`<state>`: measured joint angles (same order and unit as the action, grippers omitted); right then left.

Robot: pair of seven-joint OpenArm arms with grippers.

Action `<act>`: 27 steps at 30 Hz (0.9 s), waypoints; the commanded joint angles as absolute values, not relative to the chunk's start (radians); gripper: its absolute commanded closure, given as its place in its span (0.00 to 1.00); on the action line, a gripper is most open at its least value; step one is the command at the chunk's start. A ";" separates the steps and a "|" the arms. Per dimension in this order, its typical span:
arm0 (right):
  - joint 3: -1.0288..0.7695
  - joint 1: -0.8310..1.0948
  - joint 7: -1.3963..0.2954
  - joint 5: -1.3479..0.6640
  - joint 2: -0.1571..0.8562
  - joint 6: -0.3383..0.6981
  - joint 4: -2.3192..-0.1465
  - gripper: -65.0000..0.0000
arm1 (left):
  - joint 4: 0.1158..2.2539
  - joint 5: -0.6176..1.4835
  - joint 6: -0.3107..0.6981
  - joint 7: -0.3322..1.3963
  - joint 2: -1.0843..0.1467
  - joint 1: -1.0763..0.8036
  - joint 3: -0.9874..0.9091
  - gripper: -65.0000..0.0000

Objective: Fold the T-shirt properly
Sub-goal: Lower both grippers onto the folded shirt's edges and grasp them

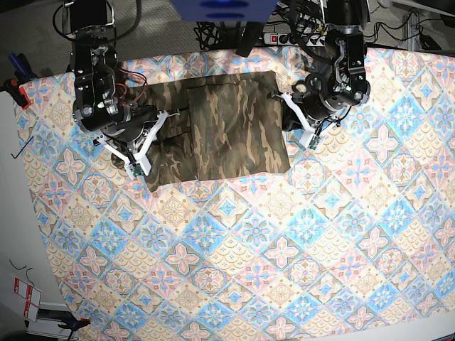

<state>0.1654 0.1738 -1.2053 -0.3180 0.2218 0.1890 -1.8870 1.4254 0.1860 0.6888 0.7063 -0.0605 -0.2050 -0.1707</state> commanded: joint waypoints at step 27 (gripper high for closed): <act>0.154 0.159 -1.188 -0.326 0.231 0.191 -1.905 1.00 | 1.569 0.065 0.698 0.688 -0.054 -0.286 -0.360 1.00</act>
<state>0.1589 0.1711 -1.2053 -0.3180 0.2245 0.1886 -1.8870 1.5501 0.0509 0.6933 0.7094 -0.0528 -0.2913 -0.3599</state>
